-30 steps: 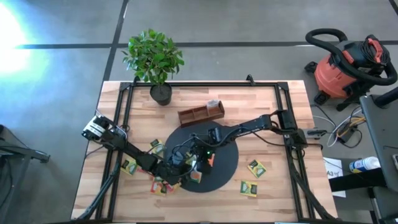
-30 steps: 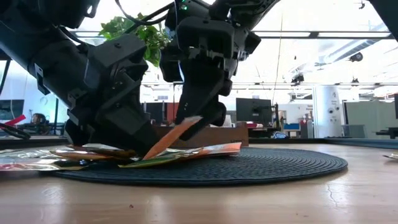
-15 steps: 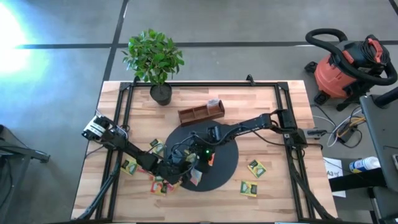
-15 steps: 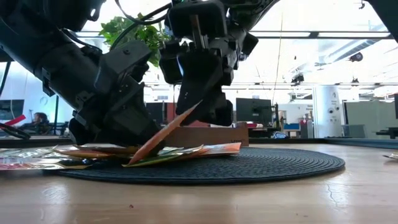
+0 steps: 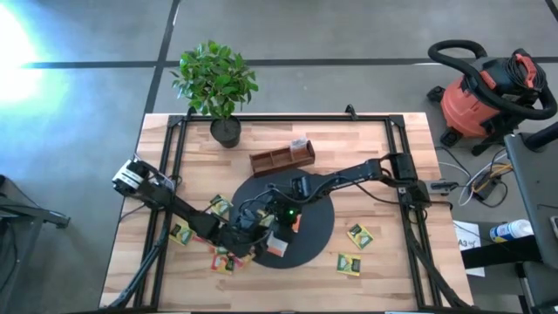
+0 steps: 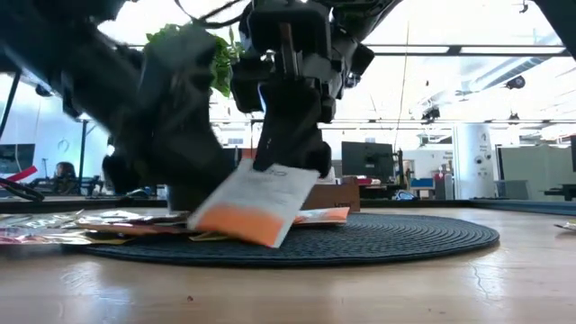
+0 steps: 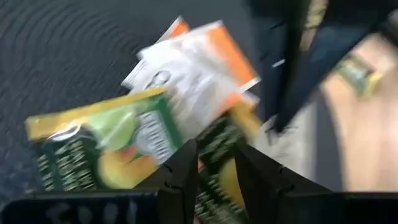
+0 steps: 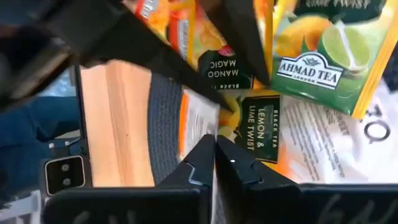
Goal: Pick & Place Tea
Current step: Put the white tea bag into the right slot of the wooden organizer
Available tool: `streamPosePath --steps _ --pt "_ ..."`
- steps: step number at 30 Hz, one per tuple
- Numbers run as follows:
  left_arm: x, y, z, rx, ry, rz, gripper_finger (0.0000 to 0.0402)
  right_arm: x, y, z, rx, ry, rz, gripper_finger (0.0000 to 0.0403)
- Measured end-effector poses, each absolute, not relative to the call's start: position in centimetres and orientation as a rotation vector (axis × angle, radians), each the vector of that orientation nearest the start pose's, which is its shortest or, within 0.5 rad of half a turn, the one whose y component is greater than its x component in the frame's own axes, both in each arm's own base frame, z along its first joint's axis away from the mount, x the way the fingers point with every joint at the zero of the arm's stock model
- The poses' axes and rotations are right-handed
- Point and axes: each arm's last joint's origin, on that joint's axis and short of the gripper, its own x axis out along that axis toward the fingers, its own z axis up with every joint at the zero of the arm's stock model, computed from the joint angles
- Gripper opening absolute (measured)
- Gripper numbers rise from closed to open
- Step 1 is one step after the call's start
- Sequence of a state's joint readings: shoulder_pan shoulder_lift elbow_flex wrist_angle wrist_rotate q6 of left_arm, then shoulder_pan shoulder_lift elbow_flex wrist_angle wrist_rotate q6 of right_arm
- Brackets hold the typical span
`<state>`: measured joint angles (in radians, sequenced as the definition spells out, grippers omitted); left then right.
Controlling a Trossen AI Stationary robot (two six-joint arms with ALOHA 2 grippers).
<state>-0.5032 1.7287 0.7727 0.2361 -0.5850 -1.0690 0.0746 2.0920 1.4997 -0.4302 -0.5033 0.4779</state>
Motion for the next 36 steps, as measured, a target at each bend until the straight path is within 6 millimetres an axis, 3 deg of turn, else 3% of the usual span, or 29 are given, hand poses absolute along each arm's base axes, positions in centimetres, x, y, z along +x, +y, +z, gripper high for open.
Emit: streamPosePath --steps 8,18,30,36 --pt "27.1 -14.0 18.1 -0.612 0.41 0.383 0.0083 42.4 4.5 21.1 0.542 1.014 0.321 0.0008" --pt "25.2 -12.4 20.7 -0.493 0.376 0.487 0.0083 40.3 3.9 24.6 0.412 0.989 0.201 0.0008" --pt "25.2 -12.6 20.5 -0.565 0.414 0.449 0.0083 39.4 3.6 23.0 0.34 1.116 0.082 0.0008" --pt "26.5 -13.5 19.1 -0.648 0.426 0.383 0.0083 38.9 1.0 22.1 0.395 1.159 -0.048 0.0034"
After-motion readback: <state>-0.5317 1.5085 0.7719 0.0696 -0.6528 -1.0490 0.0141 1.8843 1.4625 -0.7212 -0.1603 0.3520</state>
